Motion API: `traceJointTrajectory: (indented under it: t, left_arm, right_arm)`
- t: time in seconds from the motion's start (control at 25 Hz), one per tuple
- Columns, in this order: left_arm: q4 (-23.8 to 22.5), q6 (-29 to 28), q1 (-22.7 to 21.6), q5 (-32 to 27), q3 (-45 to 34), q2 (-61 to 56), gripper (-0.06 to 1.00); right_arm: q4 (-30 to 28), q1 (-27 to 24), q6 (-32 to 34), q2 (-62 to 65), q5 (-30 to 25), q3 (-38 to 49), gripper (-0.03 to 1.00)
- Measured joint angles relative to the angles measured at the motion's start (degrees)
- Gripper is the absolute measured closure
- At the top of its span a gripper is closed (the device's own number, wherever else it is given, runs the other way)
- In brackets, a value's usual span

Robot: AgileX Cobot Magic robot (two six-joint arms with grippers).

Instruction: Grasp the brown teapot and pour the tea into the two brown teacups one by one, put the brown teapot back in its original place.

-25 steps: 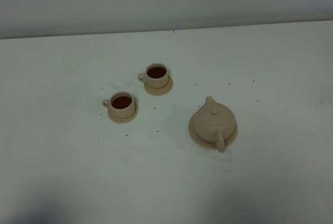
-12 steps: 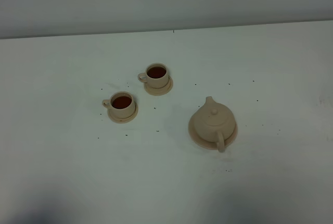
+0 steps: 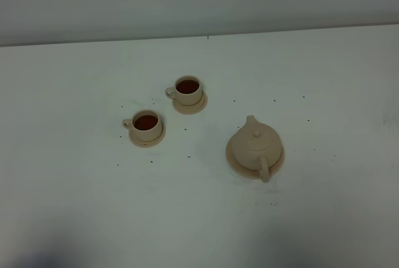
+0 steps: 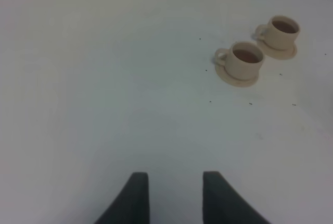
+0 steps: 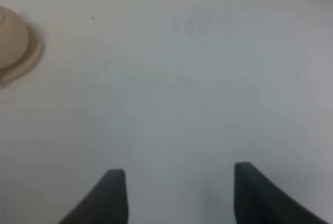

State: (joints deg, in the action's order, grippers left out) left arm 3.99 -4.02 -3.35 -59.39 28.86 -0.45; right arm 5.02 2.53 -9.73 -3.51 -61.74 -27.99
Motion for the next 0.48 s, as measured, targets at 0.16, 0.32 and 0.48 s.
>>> traceJointTrajectory:
  t: [0.16,0.32,0.48]
  left_arm:
    - [0.0,0.0,0.0,0.0,0.0,0.0,0.67]
    - [0.0,0.0,0.0,0.0,0.0,0.0,0.67]
    - [0.0,0.0,0.0,0.0,0.0,0.0,0.67]
  right_arm:
    - [0.0,0.0,0.0,0.0,0.0,0.0,0.51]
    - [0.0,0.0,0.0,0.0,0.0,0.0,0.51]
    - [0.0,0.0,0.0,0.0,0.0,0.0,0.51]
